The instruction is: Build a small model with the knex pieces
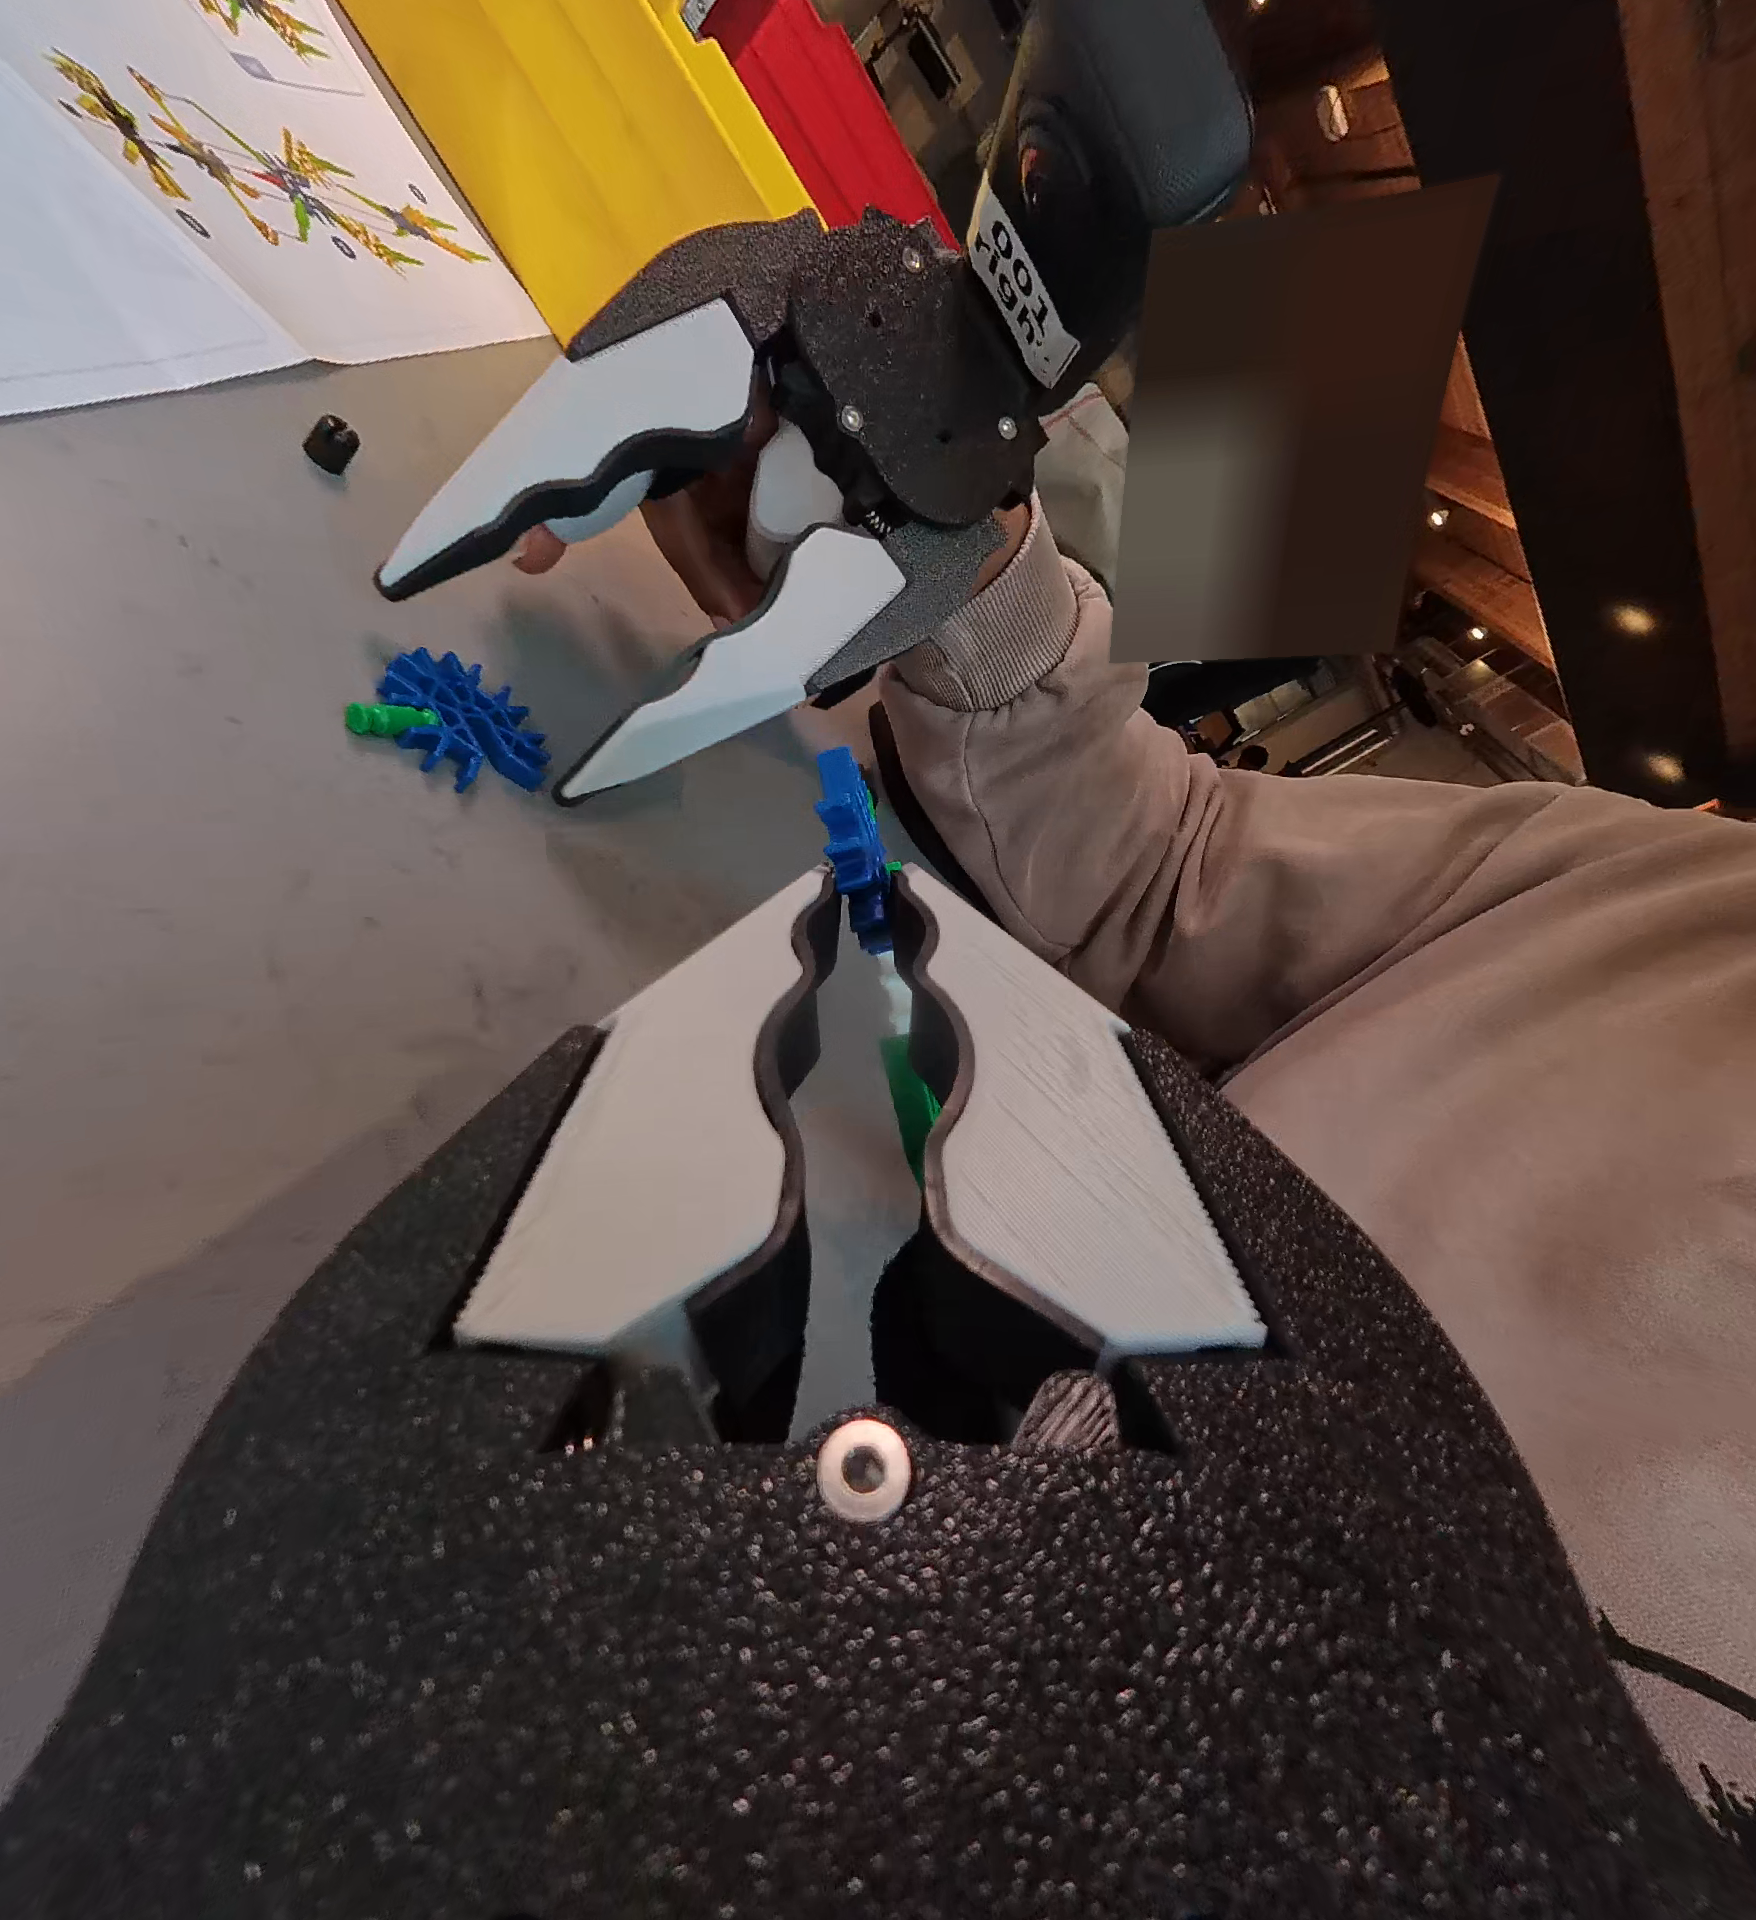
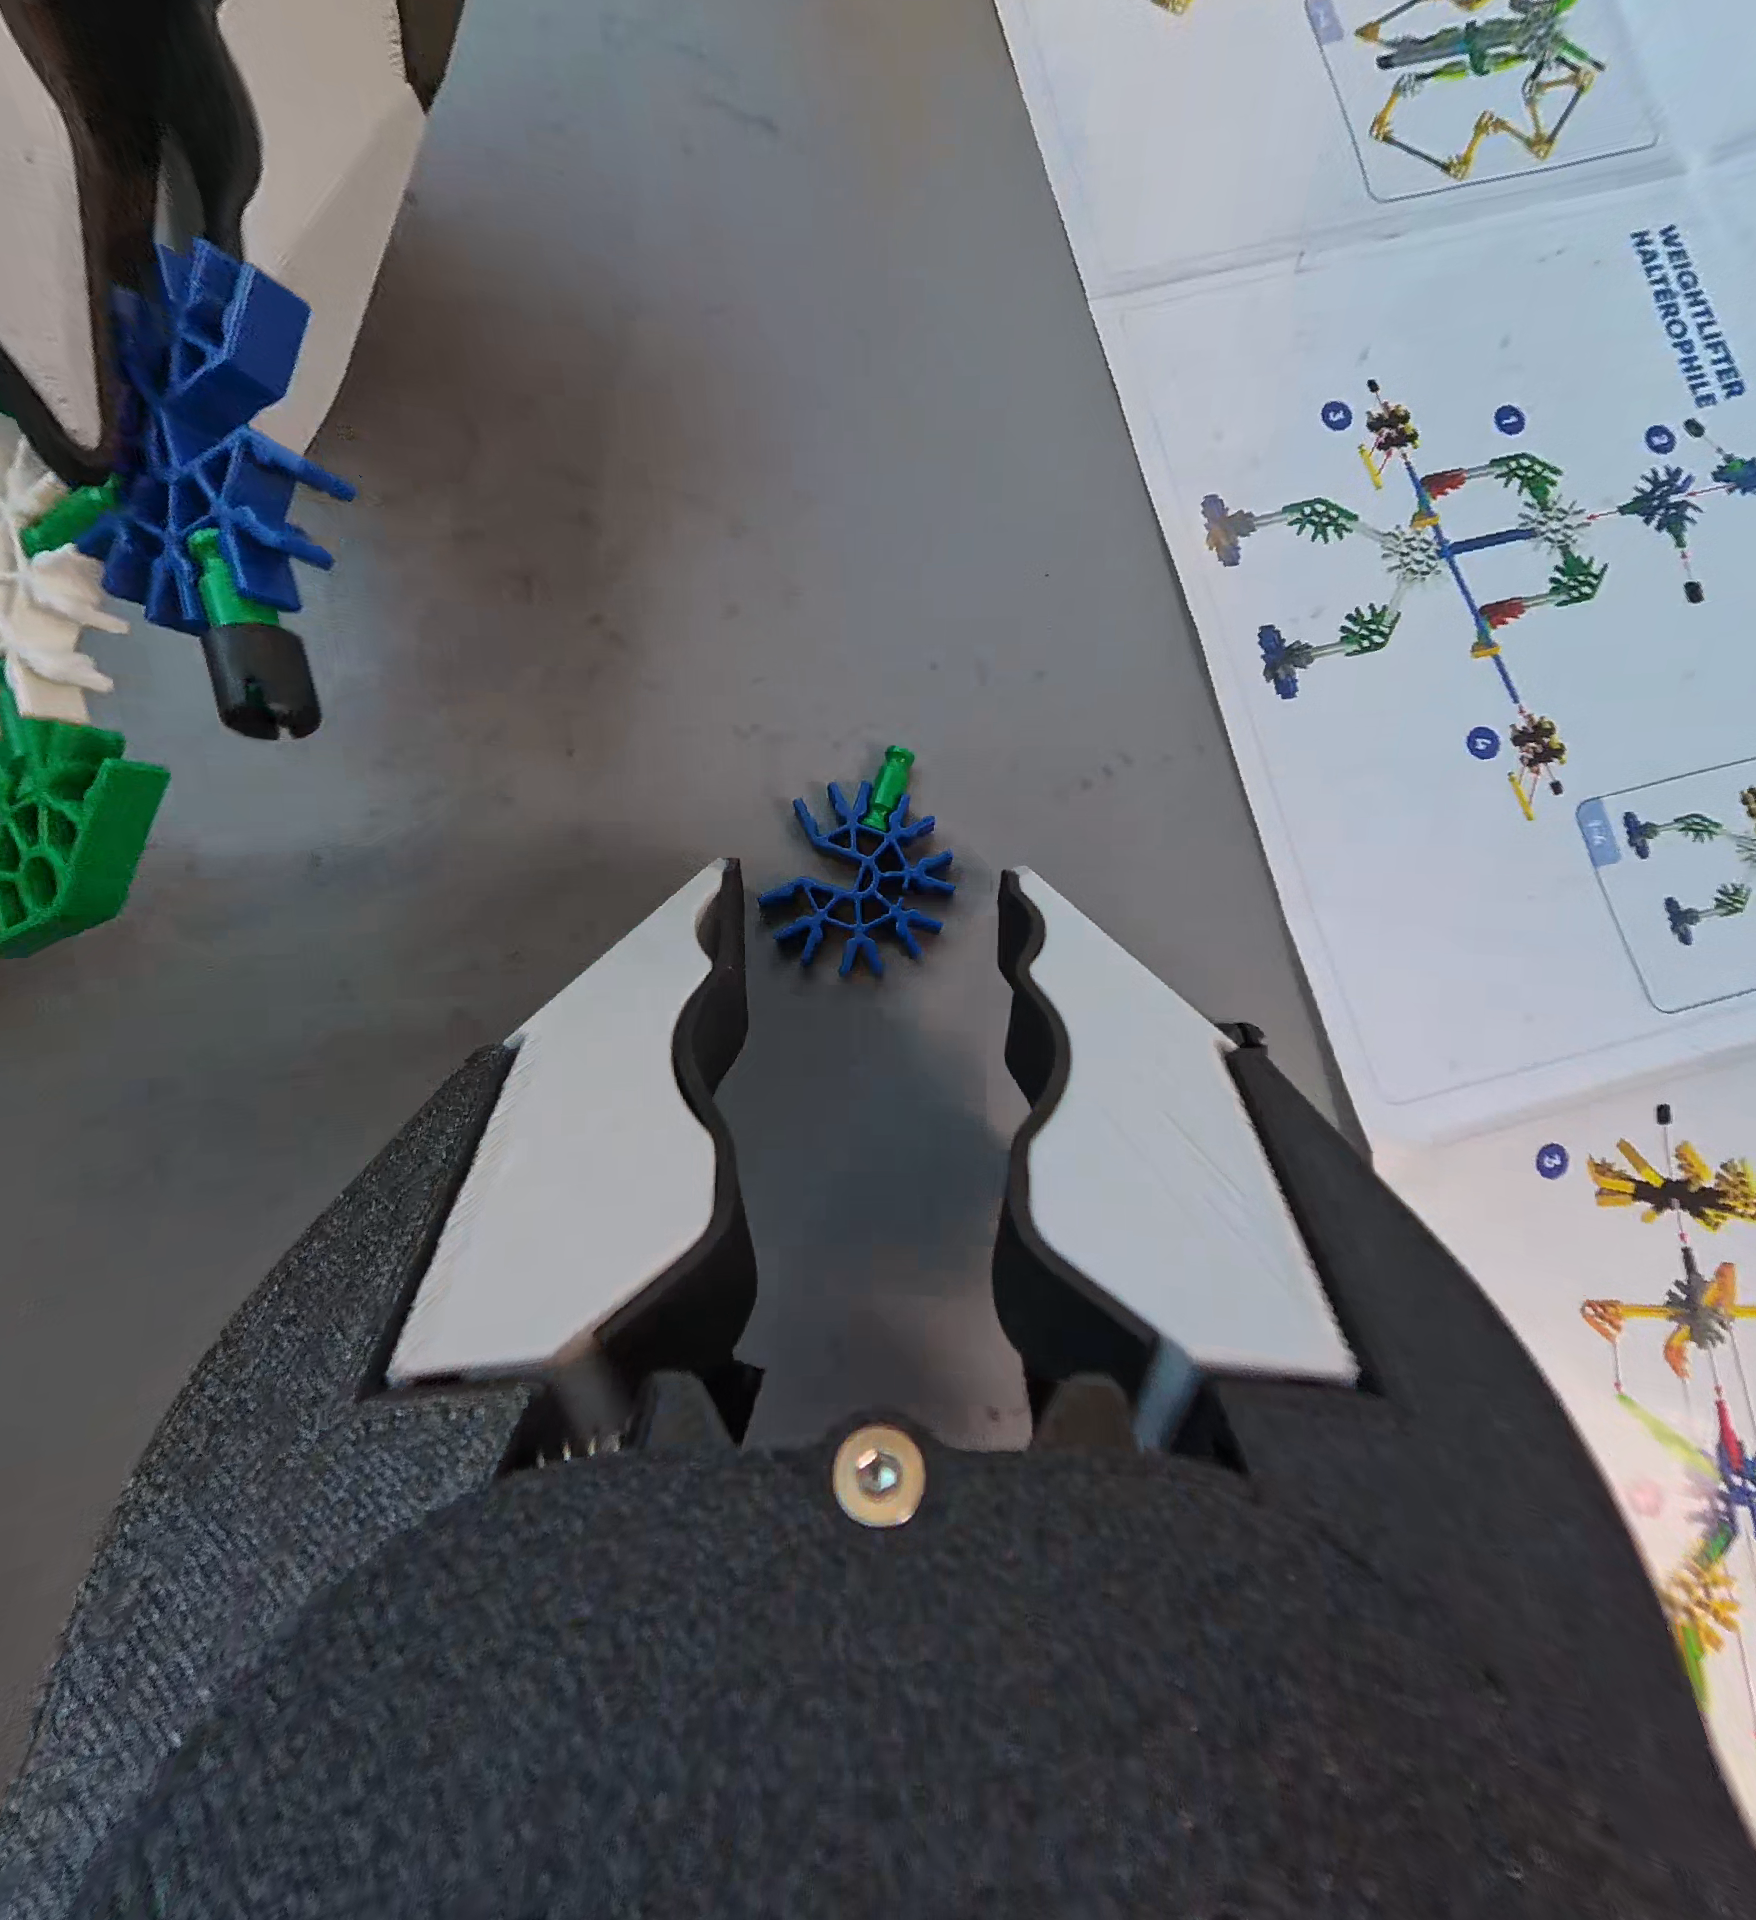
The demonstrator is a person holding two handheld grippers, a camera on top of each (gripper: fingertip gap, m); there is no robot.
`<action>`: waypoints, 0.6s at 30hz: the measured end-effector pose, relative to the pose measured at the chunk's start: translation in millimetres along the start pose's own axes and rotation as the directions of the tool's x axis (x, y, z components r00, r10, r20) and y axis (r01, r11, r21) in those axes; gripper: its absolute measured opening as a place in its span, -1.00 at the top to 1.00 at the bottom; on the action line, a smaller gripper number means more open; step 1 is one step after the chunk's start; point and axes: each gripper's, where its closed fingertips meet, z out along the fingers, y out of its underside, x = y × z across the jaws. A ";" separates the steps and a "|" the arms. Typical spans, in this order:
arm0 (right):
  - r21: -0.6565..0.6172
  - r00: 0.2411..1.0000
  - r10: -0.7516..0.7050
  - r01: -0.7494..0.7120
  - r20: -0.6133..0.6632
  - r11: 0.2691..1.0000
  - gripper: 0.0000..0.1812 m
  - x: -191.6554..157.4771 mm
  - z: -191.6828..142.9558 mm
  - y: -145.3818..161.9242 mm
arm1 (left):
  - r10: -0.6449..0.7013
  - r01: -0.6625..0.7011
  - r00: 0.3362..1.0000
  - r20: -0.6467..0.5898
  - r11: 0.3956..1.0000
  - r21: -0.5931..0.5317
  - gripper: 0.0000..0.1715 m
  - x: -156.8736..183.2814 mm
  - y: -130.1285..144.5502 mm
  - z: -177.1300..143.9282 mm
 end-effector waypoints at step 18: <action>0.399 0.989 -0.064 0.004 0.137 0.917 0.70 -24.4 -39.2 -63.8 | 0.014 -0.013 0.999 0.036 0.999 -0.041 0.90 -3.8 8.1 6.3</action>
